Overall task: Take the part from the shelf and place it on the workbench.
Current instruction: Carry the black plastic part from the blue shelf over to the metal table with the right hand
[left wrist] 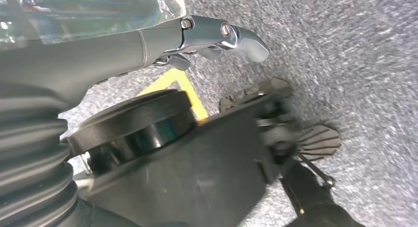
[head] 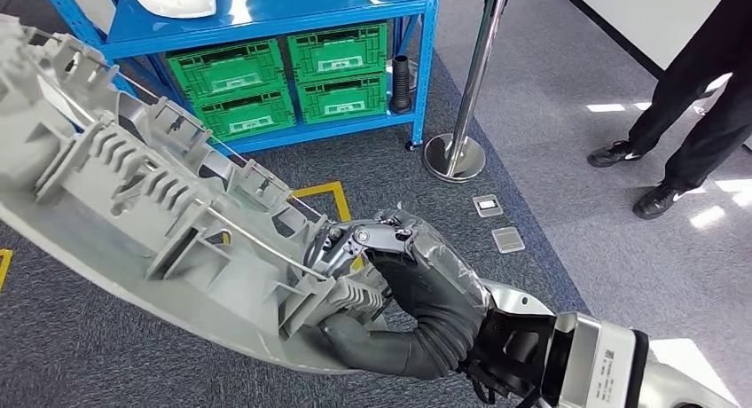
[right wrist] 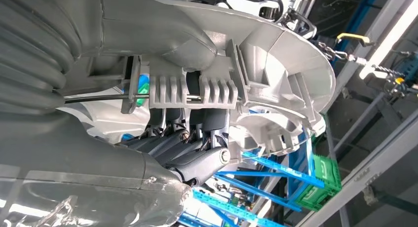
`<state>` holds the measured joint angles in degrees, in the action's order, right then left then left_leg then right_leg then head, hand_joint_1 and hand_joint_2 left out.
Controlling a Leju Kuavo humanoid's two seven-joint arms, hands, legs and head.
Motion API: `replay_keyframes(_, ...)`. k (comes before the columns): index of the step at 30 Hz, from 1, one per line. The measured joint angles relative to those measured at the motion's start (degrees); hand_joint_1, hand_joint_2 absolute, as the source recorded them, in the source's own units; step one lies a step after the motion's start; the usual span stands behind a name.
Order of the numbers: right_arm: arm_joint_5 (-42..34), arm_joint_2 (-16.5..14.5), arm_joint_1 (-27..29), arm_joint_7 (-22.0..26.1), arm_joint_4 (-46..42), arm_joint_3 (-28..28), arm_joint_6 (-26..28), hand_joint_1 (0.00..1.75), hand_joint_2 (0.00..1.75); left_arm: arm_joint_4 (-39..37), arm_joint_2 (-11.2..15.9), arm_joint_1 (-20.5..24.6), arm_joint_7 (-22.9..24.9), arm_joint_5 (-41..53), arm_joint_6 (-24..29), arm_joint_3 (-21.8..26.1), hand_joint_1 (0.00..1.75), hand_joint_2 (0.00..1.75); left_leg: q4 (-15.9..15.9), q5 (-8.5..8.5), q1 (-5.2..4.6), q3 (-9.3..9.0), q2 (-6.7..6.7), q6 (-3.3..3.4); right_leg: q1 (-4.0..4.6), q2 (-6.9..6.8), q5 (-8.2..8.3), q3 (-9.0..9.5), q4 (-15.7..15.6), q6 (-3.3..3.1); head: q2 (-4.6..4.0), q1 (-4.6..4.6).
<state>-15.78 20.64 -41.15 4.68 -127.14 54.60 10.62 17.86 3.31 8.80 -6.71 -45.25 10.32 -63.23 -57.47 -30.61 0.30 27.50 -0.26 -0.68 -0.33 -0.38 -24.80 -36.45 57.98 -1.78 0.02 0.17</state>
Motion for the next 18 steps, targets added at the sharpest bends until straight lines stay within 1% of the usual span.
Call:
replay_keyframes(1,0.0,0.0,0.0,0.0,0.0,-0.1,0.0,1.75,1.75,0.0,0.0,0.0,0.0,0.0,0.0,0.0,0.0,1.75,1.2,-0.28,-0.16,-0.43,-0.04,0.35,0.0,-0.03,0.51,-0.21,-0.1,0.35,0.0,0.01)
replay_keyframes(2,0.0,0.0,0.0,0.0,0.0,-0.2,0.0,1.75,1.75,0.0,0.0,0.0,0.0,0.0,0.0,0.0,0.0,1.75,1.6,0.02,-0.15,-0.08,0.01,0.77,-0.05,-0.05,1.0,-0.41,-0.3,0.71,0.0,0.02)
replay_keyframes(3,0.0,0.1,0.0,0.0,0.0,-0.2,0.0,1.75,1.75,0.0,0.0,0.0,0.0,0.0,0.0,0.0,0.0,1.75,1.8,0.6,-0.13,0.27,0.12,1.21,-0.1,0.0,0.86,-0.76,-0.2,1.02,0.0,0.01)
replay_keyframes(4,0.0,0.1,0.1,0.0,0.0,-0.3,-0.1,1.75,1.75,0.0,0.0,0.0,0.0,0.0,0.0,0.0,0.0,1.75,2.0,1.26,-0.04,0.75,0.25,1.72,-0.13,0.05,-0.24,-1.27,0.5,1.28,0.0,0.14)
replay_keyframes(5,0.0,0.1,0.1,0.1,0.0,-0.3,-0.1,1.75,1.75,0.0,0.0,0.0,0.0,0.0,0.0,0.0,0.0,1.75,2.3,1.95,0.05,1.36,0.37,2.12,-0.15,0.11,-2.38,-2.08,2.4,1.49,0.0,0.35)
replay_keyframes(6,0.0,0.2,0.1,0.1,0.0,-0.4,-0.1,1.75,1.75,0.1,-0.1,0.1,0.0,0.0,0.0,0.0,0.0,1.75,2.2,2.55,-0.01,1.94,0.44,2.38,-0.2,0.14,-5.24,-3.07,5.4,1.64,0.0,0.6)
replay_keyframes(7,0.0,0.2,0.2,0.1,0.0,-0.4,-0.1,1.75,1.75,0.1,-0.1,0.1,0.0,0.0,0.0,0.0,0.0,1.75,2.2,3.11,-0.1,2.73,0.48,2.58,-0.24,0.14,-7.92,-4.08,9.3,1.75,0.0,0.88)
replay_keyframes(8,0.0,0.2,0.2,0.1,0.0,-0.4,-0.1,1.75,1.75,0.2,-0.1,0.1,0.1,0.0,0.0,0.0,0.0,1.75,2.0,3.66,-0.21,3.55,0.51,2.65,-0.25,0.14,-9.58,-4.81,13.0,1.82,0.0,1.03)
replay_keyframes(9,0.0,0.2,0.3,0.1,0.0,-0.4,-0.1,1.75,1.75,0.2,-0.1,0.1,0.1,0.0,0.0,0.0,0.0,1.75,1.8,4.18,-0.32,4.39,0.55,2.67,-0.25,0.14,-9.92,-4.94,15.5,1.85,0.0,1.1)
replay_keyframes(10,0.0,0.3,0.3,0.1,0.0,-0.4,-0.1,1.75,1.75,0.2,-0.1,0.1,0.1,0.0,0.0,0.0,0.0,1.75,1.6,4.64,-0.41,5.28,0.57,2.65,-0.23,0.14,-9.08,-4.23,16.1,1.78,0.0,1.15)
replay_keyframes(11,0.0,0.3,0.3,0.1,0.0,-0.4,-0.1,1.75,1.75,0.2,-0.1,0.1,0.1,0.0,0.0,0.0,0.0,1.75,1.2,5.04,-0.47,6.14,0.57,2.6,-0.21,0.14,-7.58,-2.56,14.7,1.62,0.0,1.19)
replay_keyframes(12,0.0,0.3,0.2,0.1,0.0,-0.5,-0.1,1.75,1.75,0.2,-0.1,0.1,0.1,0.0,0.0,0.0,0.0,1.75,0.9,5.38,-0.51,6.93,0.56,2.5,-0.14,0.13,-6.22,0.06,11.4,1.36,0.0,1.24)
replay_keyframes(13,0.0,0.3,0.2,0.1,0.0,-0.5,-0.1,1.75,1.75,0.3,-0.1,0.1,0.1,0.0,0.0,0.0,0.0,1.75,0.4,5.67,-0.63,7.65,0.54,2.35,-0.01,0.13,-5.66,3.11,7.1,1.05,0.0,1.32)
replay_keyframes(14,0.0,0.3,0.1,0.1,0.0,-0.5,-0.1,1.75,1.75,0.3,-0.1,0.1,0.1,0.0,0.0,0.0,0.0,1.75,0.1,6.02,-0.7,8.24,0.52,2.11,0.12,0.13,-5.78,5.76,3.1,0.77,0.0,1.35)
replay_keyframes(15,0.0,0.3,0.0,0.1,0.0,-0.6,-0.1,1.75,1.75,0.3,-0.1,0.1,0.1,0.0,0.0,0.0,0.0,1.75,-0.1,6.44,-0.72,8.7,0.52,1.82,0.28,0.13,-6.2,7.51,0.2,0.52,0.0,1.38)
replay_keyframes(16,0.0,0.3,0.0,0.1,0.0,-0.6,-0.1,1.75,1.75,0.3,-0.1,0.1,0.1,0.0,0.0,0.0,0.0,1.75,-0.2,6.93,-0.7,9.1,0.53,1.49,0.45,0.15,-6.59,8.17,-1.3,0.29,0.0,1.38)
replay_keyframes(17,0.0,0.3,0.1,0.1,0.0,-0.6,-0.1,1.75,1.75,0.3,-0.1,0.1,0.1,0.0,0.0,0.0,0.0,1.75,-0.2,7.47,-0.61,9.38,0.53,1.13,0.5,0.15,-6.46,7.99,-1.8,0.05,0.0,1.36)
replay_keyframes(18,0.0,0.3,0.1,0.1,0.0,-0.6,-0.1,1.75,1.75,0.3,-0.1,0.1,0.1,0.0,0.0,0.0,0.0,1.75,-0.3,7.47,-0.52,9.67,0.48,0.8,0.48,0.06,-5.97,7.59,-1.9,-0.26,0.0,1.37)
